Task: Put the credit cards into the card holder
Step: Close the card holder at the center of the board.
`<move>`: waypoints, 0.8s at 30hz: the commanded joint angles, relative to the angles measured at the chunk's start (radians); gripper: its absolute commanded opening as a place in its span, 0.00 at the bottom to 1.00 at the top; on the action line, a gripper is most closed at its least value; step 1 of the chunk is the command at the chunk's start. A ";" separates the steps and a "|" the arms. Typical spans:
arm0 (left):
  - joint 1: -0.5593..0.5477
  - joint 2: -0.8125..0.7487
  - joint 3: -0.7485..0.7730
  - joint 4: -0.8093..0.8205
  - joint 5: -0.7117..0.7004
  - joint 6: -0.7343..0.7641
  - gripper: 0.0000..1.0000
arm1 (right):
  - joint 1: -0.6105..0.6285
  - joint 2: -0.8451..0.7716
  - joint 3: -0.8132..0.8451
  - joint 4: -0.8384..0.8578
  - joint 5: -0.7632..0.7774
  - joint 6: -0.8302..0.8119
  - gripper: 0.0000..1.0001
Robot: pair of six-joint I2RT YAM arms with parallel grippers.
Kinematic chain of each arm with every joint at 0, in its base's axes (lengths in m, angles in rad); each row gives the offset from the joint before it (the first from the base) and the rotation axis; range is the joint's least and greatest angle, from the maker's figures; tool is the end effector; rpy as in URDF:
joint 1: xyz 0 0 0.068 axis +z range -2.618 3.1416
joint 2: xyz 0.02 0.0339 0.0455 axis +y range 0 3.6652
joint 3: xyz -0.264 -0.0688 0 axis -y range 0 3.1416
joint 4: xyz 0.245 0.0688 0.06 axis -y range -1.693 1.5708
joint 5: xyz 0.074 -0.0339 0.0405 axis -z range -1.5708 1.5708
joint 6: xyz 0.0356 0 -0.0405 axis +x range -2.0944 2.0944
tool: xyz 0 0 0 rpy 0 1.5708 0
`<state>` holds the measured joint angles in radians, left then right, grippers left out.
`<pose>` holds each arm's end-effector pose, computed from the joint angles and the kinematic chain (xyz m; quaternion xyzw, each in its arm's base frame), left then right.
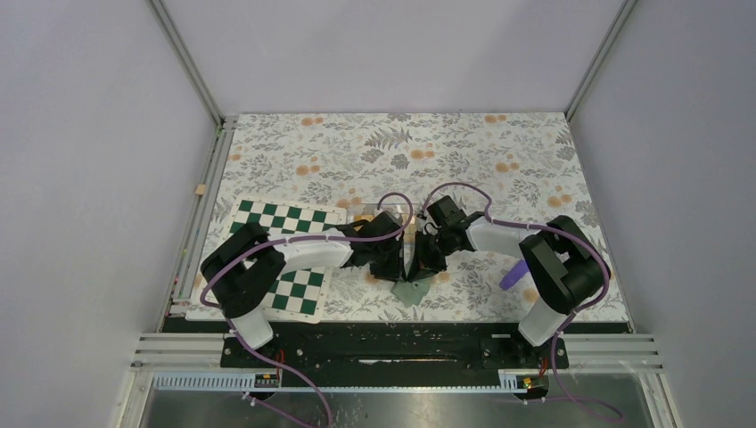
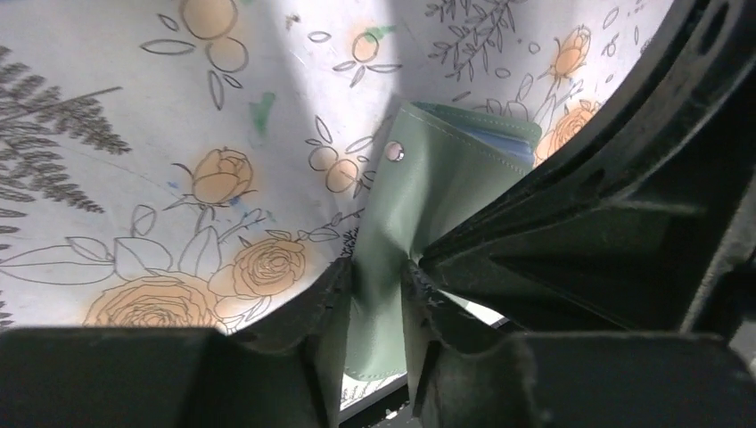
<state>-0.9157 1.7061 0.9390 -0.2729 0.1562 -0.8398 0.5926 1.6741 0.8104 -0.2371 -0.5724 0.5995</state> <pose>0.1960 -0.2642 0.1541 0.0570 0.9606 -0.2493 0.1091 0.2373 0.1830 0.1362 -0.0625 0.9332 0.3526 0.0307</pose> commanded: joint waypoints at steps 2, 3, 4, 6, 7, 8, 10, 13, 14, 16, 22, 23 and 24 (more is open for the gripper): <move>-0.019 0.010 0.024 0.023 0.018 -0.030 0.44 | 0.016 -0.061 0.002 0.010 0.045 0.003 0.08; -0.019 0.003 0.023 0.023 0.015 -0.032 0.47 | 0.014 -0.075 -0.001 0.008 0.049 0.004 0.08; -0.019 -0.003 0.023 0.023 0.014 -0.034 0.48 | 0.015 -0.086 -0.004 0.007 0.052 0.007 0.08; -0.018 -0.014 0.019 0.023 0.017 -0.037 0.48 | 0.013 -0.115 -0.004 -0.001 0.059 0.012 0.08; -0.019 -0.019 0.016 0.025 0.019 -0.038 0.48 | 0.011 -0.128 -0.005 -0.008 0.065 0.013 0.08; -0.019 -0.024 0.012 0.028 0.022 -0.038 0.47 | 0.011 -0.141 -0.004 -0.014 0.071 0.014 0.08; -0.019 -0.030 0.003 0.038 0.028 -0.041 0.43 | 0.001 -0.164 -0.005 -0.027 0.082 0.014 0.08; -0.019 -0.044 -0.010 0.050 0.032 -0.045 0.37 | -0.017 -0.185 -0.008 -0.058 0.103 -0.003 0.09; -0.019 -0.048 -0.013 0.051 0.033 -0.045 0.36 | -0.022 -0.186 -0.010 -0.069 0.109 -0.012 0.09; -0.019 -0.068 -0.018 0.059 0.032 -0.047 0.37 | -0.028 -0.174 -0.015 -0.081 0.119 -0.028 0.09; -0.017 -0.134 -0.028 0.105 0.044 -0.053 0.50 | -0.028 -0.086 -0.023 -0.101 0.180 -0.070 0.08; -0.018 -0.135 -0.028 0.117 0.055 -0.054 0.50 | -0.028 -0.078 -0.024 -0.105 0.194 -0.075 0.08; -0.018 -0.131 -0.028 0.133 0.071 -0.055 0.50 | -0.028 -0.069 -0.025 -0.105 0.203 -0.079 0.08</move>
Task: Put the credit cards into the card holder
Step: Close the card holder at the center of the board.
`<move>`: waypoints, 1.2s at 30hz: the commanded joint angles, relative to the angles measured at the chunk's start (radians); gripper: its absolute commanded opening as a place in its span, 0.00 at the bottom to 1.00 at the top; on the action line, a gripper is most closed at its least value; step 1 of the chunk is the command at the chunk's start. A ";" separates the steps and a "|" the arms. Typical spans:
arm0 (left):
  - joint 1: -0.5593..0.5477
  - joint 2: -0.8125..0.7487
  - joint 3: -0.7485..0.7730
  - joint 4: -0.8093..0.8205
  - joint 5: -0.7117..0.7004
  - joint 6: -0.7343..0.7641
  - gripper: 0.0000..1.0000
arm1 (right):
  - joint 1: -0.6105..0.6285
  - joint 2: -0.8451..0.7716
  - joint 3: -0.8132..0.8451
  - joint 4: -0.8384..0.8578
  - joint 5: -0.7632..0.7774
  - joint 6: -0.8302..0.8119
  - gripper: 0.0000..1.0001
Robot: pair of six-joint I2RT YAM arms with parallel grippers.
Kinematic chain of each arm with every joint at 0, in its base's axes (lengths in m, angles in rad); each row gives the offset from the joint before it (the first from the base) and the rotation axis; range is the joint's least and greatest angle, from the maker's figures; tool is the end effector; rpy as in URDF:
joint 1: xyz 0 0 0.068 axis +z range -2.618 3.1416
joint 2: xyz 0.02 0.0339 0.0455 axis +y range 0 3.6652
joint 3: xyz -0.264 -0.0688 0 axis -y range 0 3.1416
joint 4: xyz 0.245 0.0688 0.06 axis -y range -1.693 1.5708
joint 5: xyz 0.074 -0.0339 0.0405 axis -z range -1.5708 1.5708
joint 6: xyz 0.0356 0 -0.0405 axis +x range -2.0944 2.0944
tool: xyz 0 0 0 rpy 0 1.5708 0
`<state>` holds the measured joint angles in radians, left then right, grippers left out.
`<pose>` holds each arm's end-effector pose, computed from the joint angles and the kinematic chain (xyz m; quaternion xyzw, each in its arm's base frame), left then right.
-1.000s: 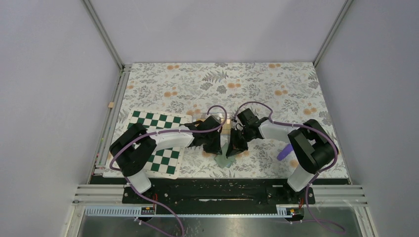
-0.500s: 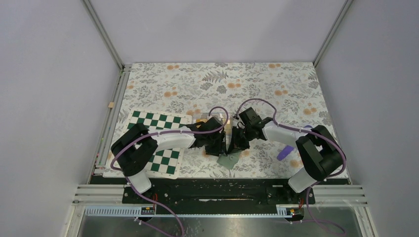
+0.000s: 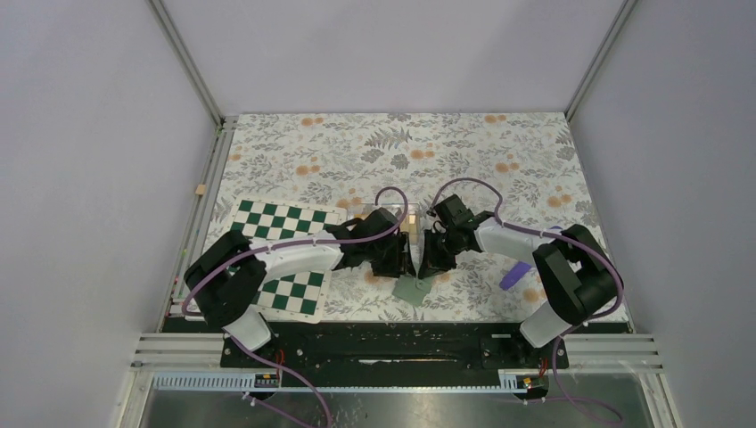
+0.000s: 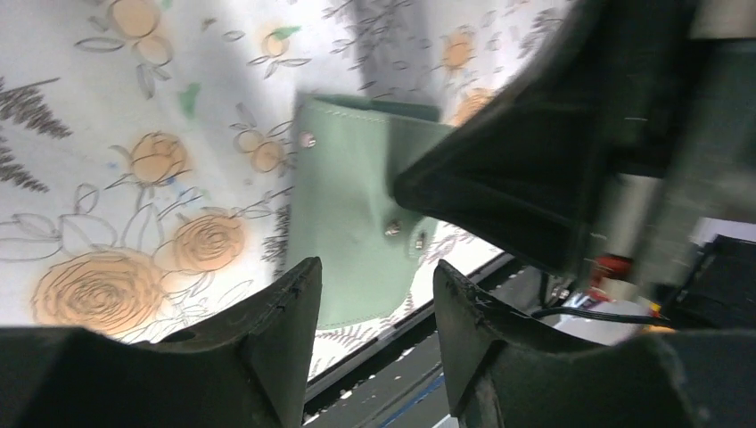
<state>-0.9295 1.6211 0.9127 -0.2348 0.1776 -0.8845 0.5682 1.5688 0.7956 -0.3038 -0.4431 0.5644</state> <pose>0.1878 -0.2621 0.1751 0.0487 0.9466 -0.2941 0.1230 0.2337 0.1673 0.1558 -0.0555 0.9459 0.3077 0.0869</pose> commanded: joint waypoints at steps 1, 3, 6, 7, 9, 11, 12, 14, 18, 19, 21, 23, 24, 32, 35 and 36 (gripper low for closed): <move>-0.003 -0.037 -0.001 0.110 0.066 -0.011 0.50 | -0.004 0.045 -0.010 -0.041 0.078 -0.047 0.08; -0.004 -0.013 -0.003 0.143 0.102 -0.011 0.49 | -0.004 0.063 -0.009 -0.043 0.083 -0.053 0.08; -0.004 0.020 -0.010 0.182 0.133 -0.018 0.47 | -0.004 0.074 -0.013 -0.042 0.089 -0.057 0.08; -0.003 0.029 -0.011 0.187 0.139 -0.020 0.46 | -0.004 0.074 -0.014 -0.042 0.091 -0.057 0.08; -0.004 0.048 -0.008 0.198 0.153 -0.019 0.44 | -0.004 0.075 -0.015 -0.043 0.091 -0.058 0.08; -0.006 0.066 -0.005 0.218 0.173 -0.024 0.39 | -0.004 0.074 -0.015 -0.042 0.091 -0.058 0.08; -0.006 0.074 -0.003 0.223 0.181 -0.025 0.37 | -0.004 0.075 -0.014 -0.043 0.091 -0.058 0.08; -0.005 0.086 0.004 0.224 0.188 -0.024 0.32 | -0.004 0.076 -0.009 -0.049 0.091 -0.060 0.08; -0.005 0.095 0.006 0.223 0.183 -0.021 0.22 | -0.004 0.074 -0.004 -0.053 0.090 -0.061 0.08; -0.005 0.098 0.007 0.223 0.187 -0.019 0.20 | -0.004 0.073 -0.004 -0.055 0.088 -0.060 0.08; -0.006 0.103 0.009 0.223 0.196 -0.017 0.18 | -0.004 0.073 -0.002 -0.055 0.087 -0.061 0.08; -0.005 0.108 0.011 0.223 0.204 -0.014 0.18 | -0.004 0.073 0.001 -0.055 0.086 -0.062 0.08; -0.005 0.112 0.009 0.223 0.206 -0.014 0.17 | -0.004 0.074 0.002 -0.055 0.086 -0.061 0.08; -0.005 0.104 0.020 0.183 0.182 0.010 0.00 | -0.004 0.077 0.001 -0.055 0.083 -0.063 0.08; -0.008 0.091 0.040 0.131 0.141 0.030 0.00 | -0.004 0.073 0.000 -0.058 0.083 -0.064 0.08; -0.006 0.090 0.048 0.115 0.130 0.035 0.00 | -0.004 0.071 0.001 -0.061 0.087 -0.064 0.08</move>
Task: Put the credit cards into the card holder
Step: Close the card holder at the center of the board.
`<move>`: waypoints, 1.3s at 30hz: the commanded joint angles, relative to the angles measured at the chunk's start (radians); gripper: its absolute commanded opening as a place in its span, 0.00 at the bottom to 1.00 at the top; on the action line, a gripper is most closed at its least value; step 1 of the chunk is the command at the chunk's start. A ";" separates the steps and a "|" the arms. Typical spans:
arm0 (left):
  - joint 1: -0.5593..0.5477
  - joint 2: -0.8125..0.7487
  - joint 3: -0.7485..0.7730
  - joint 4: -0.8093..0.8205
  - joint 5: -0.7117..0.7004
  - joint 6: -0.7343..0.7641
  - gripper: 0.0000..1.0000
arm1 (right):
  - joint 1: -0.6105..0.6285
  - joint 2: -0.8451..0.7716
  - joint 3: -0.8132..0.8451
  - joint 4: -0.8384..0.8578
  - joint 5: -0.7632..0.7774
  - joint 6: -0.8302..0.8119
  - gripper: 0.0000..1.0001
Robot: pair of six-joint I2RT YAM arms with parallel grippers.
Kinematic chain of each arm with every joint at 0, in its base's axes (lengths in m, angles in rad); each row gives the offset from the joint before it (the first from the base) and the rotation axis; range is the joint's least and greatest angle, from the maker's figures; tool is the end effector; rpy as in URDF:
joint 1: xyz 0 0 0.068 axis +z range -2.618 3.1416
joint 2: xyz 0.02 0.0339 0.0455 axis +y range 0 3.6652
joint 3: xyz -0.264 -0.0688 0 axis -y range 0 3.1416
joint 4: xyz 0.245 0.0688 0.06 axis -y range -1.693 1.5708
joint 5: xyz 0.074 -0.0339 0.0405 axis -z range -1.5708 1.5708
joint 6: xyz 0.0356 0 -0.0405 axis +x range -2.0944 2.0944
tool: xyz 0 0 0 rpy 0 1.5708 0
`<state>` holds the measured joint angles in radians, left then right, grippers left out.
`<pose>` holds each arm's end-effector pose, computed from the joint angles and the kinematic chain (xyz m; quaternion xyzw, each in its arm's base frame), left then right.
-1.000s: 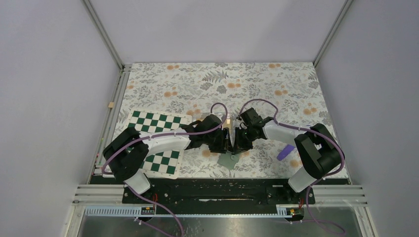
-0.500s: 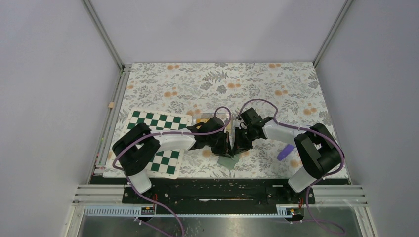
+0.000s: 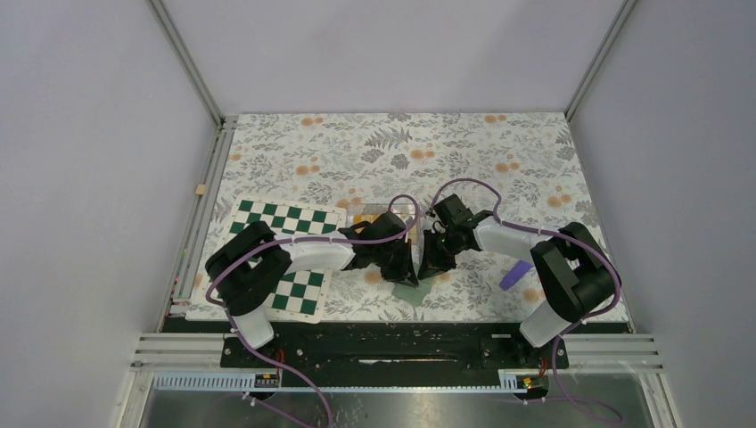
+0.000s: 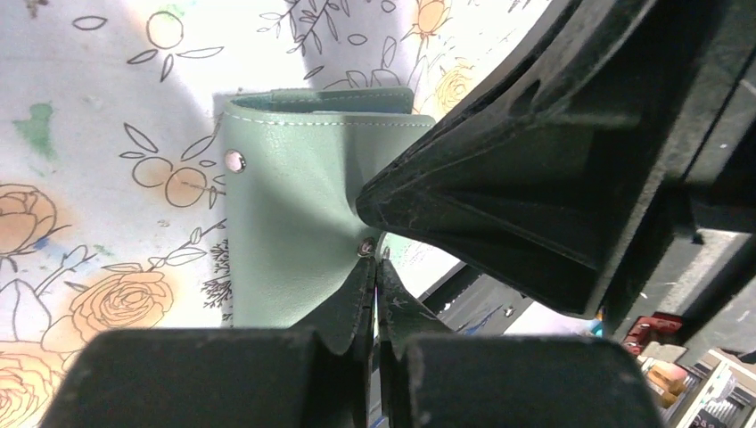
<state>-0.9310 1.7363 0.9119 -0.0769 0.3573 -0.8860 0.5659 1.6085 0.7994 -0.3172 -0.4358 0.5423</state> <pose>0.1933 -0.2806 0.1506 0.0793 0.9279 -0.3582 0.0665 0.2352 0.1672 0.1455 -0.0589 0.9517 0.2926 0.0721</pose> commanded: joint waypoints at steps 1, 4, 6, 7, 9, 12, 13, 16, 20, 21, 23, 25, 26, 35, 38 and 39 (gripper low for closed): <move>-0.005 -0.024 0.055 -0.058 -0.059 0.043 0.00 | -0.001 0.031 -0.002 -0.049 0.083 -0.044 0.08; -0.006 -0.018 0.070 -0.079 -0.074 0.058 0.00 | -0.002 0.029 0.000 -0.050 0.081 -0.047 0.08; -0.007 -0.014 0.075 -0.079 -0.072 0.062 0.00 | -0.001 0.028 0.001 -0.051 0.081 -0.048 0.08; -0.006 -0.013 0.077 -0.078 -0.072 0.061 0.00 | -0.001 0.030 0.002 -0.049 0.080 -0.049 0.08; -0.007 -0.007 0.080 -0.078 -0.074 0.061 0.00 | -0.001 0.031 0.001 -0.050 0.079 -0.050 0.08; -0.007 0.014 0.086 -0.078 -0.068 0.058 0.00 | -0.001 0.028 0.002 -0.050 0.077 -0.050 0.08; -0.007 0.019 0.088 -0.080 -0.069 0.056 0.00 | -0.002 0.026 0.002 -0.051 0.076 -0.049 0.08; -0.006 0.030 0.087 -0.084 -0.075 0.055 0.00 | -0.001 0.016 0.005 -0.055 0.076 -0.048 0.08; -0.007 0.045 0.087 -0.109 -0.080 0.058 0.00 | -0.001 -0.005 0.014 -0.067 0.070 -0.052 0.08; -0.008 0.048 0.086 -0.113 -0.082 0.058 0.00 | -0.002 -0.012 0.014 -0.068 0.067 -0.051 0.08; -0.008 0.046 0.080 -0.122 -0.095 0.055 0.00 | -0.001 -0.031 0.011 -0.067 0.064 -0.052 0.08; -0.008 0.041 0.076 -0.130 -0.111 0.052 0.00 | -0.002 -0.050 0.003 -0.068 0.056 -0.051 0.08; -0.009 0.038 0.077 -0.138 -0.122 0.050 0.00 | -0.001 -0.059 0.000 -0.067 0.053 -0.052 0.08; -0.008 0.051 0.100 -0.198 -0.163 0.055 0.00 | 0.018 -0.145 -0.044 -0.058 0.043 -0.050 0.00; -0.008 0.057 0.101 -0.205 -0.165 0.055 0.00 | 0.030 -0.138 -0.042 -0.052 0.041 -0.046 0.00; -0.008 0.058 0.101 -0.205 -0.166 0.056 0.00 | 0.032 -0.133 -0.040 -0.050 0.040 -0.045 0.00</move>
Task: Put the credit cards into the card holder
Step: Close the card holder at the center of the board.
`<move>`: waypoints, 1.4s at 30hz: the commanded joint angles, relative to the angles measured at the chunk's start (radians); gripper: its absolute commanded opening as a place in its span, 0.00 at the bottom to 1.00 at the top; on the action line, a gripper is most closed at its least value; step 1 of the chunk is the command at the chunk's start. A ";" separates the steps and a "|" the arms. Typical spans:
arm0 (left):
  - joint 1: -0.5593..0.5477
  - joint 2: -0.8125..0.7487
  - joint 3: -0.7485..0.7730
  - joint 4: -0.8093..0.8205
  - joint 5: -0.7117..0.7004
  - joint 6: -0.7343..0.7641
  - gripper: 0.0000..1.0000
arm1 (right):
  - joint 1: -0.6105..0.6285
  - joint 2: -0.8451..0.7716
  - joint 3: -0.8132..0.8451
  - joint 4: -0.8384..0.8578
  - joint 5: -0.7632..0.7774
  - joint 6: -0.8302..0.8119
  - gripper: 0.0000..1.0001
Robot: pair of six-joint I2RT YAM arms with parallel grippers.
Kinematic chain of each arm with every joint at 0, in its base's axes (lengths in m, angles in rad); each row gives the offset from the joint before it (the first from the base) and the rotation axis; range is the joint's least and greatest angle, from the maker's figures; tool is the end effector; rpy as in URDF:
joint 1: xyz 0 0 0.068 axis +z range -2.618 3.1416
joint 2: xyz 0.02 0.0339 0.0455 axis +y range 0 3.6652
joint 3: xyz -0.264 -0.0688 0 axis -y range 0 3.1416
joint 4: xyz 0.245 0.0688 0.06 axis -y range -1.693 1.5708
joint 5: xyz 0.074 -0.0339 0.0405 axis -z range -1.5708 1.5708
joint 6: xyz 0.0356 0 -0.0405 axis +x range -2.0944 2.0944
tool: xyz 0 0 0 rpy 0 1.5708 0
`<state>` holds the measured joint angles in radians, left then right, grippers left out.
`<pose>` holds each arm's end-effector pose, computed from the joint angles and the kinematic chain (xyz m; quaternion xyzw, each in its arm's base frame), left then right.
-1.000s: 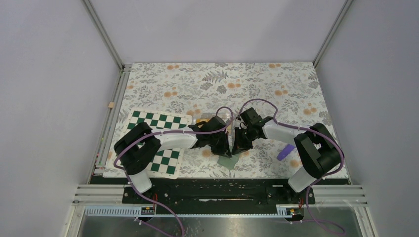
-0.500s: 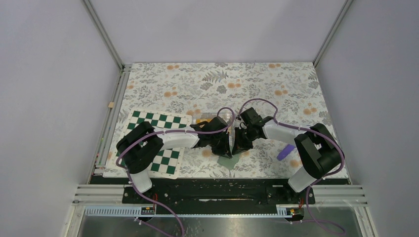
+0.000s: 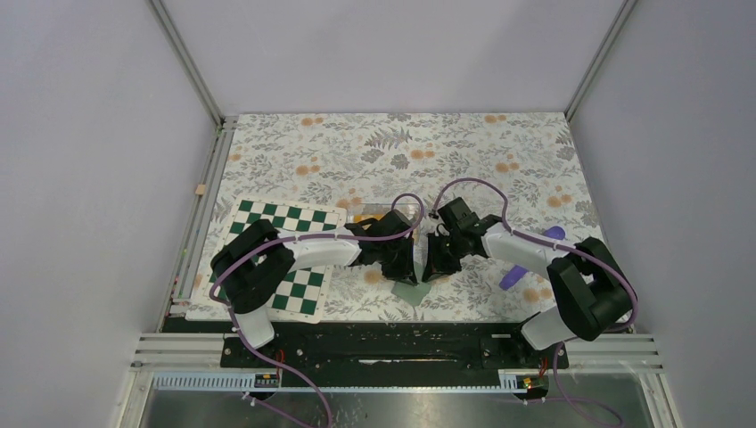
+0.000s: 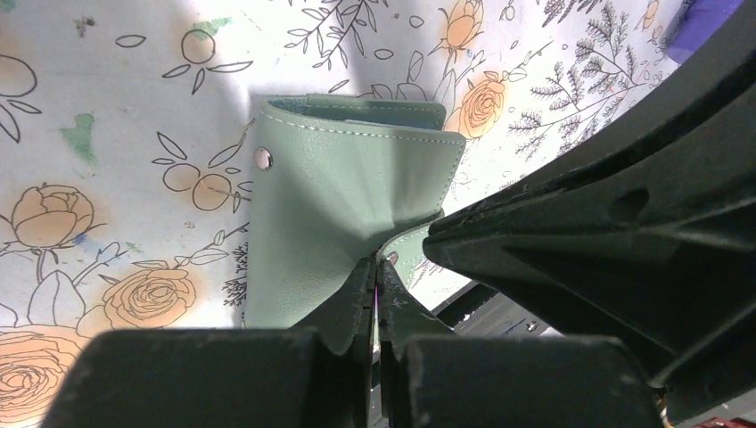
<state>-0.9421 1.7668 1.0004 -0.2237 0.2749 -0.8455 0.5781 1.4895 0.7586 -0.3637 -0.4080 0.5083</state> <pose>0.1974 -0.2879 0.1552 0.0850 0.9461 -0.3033 0.0753 0.2184 0.1593 0.1629 -0.0810 0.9494 0.2879 0.0960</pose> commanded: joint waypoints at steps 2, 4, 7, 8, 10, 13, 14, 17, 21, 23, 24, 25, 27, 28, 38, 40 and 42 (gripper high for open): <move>0.002 0.031 0.014 -0.060 -0.085 0.014 0.00 | 0.024 -0.001 0.005 -0.003 0.011 -0.011 0.00; 0.002 0.033 0.016 -0.064 -0.085 0.014 0.00 | 0.029 0.013 0.008 0.002 0.009 -0.010 0.00; 0.003 0.033 0.017 -0.067 -0.089 0.014 0.00 | 0.041 0.034 0.006 0.019 0.006 -0.004 0.00; 0.003 0.035 0.017 -0.068 -0.089 0.014 0.00 | 0.047 0.043 0.005 0.025 0.007 -0.001 0.00; 0.003 0.036 0.018 -0.069 -0.090 0.014 0.00 | 0.055 0.066 0.006 0.031 0.012 -0.001 0.00; 0.002 0.029 0.018 -0.068 -0.092 0.017 0.00 | 0.065 0.100 0.007 0.036 0.030 -0.002 0.00; 0.002 0.024 0.018 -0.068 -0.092 0.019 0.00 | 0.068 0.106 0.007 0.036 0.035 -0.002 0.00; 0.000 0.010 0.024 -0.066 -0.084 0.023 0.14 | 0.069 0.123 0.002 0.029 0.064 0.000 0.00; -0.007 -0.023 0.044 -0.096 -0.113 0.026 0.32 | 0.071 0.133 0.002 0.010 0.095 -0.004 0.00; -0.013 -0.031 0.056 -0.113 -0.135 0.029 0.31 | 0.071 0.135 0.000 0.010 0.096 -0.004 0.00; -0.014 -0.027 0.063 -0.122 -0.140 0.032 0.27 | 0.071 0.135 -0.001 0.008 0.096 -0.003 0.00; -0.016 -0.020 0.072 -0.136 -0.146 0.035 0.22 | 0.070 0.136 -0.002 0.008 0.099 -0.004 0.00; -0.023 0.003 0.094 -0.164 -0.153 0.047 0.15 | 0.071 0.134 -0.001 0.005 0.100 -0.004 0.00; -0.029 0.012 0.106 -0.174 -0.155 0.053 0.12 | 0.071 0.133 -0.001 0.006 0.101 -0.004 0.00; -0.057 0.067 0.123 -0.184 -0.158 0.048 0.04 | 0.070 0.134 -0.001 0.008 0.094 0.000 0.00; -0.062 0.066 0.121 -0.185 -0.163 0.043 0.04 | 0.070 0.134 -0.007 0.018 0.086 0.010 0.00; -0.063 0.068 0.120 -0.184 -0.166 0.034 0.02 | 0.071 0.135 -0.018 0.037 0.077 0.026 0.00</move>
<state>-0.9836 1.8023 1.1065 -0.3965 0.1379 -0.8074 0.6231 1.5711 0.7811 -0.3573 -0.4122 0.5251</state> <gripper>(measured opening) 0.037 0.017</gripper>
